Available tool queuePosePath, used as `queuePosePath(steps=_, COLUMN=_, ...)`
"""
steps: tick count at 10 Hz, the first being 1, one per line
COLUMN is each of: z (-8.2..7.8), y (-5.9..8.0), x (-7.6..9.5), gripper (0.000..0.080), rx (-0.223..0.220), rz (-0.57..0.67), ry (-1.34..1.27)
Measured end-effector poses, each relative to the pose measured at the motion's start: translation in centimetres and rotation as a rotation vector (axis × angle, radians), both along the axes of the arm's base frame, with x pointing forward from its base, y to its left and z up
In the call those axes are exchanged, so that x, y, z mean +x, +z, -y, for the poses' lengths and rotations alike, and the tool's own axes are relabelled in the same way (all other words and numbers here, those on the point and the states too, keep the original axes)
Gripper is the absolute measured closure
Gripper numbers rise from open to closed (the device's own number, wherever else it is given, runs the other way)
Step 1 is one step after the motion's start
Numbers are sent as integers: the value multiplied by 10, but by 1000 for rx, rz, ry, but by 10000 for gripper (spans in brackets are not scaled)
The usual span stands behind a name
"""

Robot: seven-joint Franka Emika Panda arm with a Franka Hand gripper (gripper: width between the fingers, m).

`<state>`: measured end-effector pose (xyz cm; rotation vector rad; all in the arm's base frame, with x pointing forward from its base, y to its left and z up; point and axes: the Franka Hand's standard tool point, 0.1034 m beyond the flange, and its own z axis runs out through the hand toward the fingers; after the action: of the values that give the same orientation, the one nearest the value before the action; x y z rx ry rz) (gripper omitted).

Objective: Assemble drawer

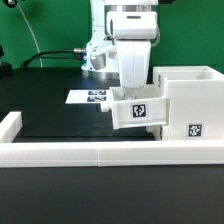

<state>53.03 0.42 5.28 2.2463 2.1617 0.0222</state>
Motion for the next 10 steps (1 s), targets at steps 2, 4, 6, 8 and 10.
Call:
queuePosePath(steps=2, z=1, y=0, x=-1, gripper=758, rx=-2, rz=-11, ry=-2)
queuePosePath(steps=4, z=2, y=0, x=-2, gripper=758, rx=-7, rz=-32, ry=-3)
queuePosePath(steps=6, z=1, y=0, x=-2, gripper=758, rx=-7, rz=-32, ry=-1)
queuePosePath(steps=8, z=-1, y=1, x=-1, gripper=758, rx=-4, rz=-25, ry=0)
queuePosePath(steps=10, z=0, y=0, x=-1, gripper=758, rx=-5, rz=-26, ry=-1)
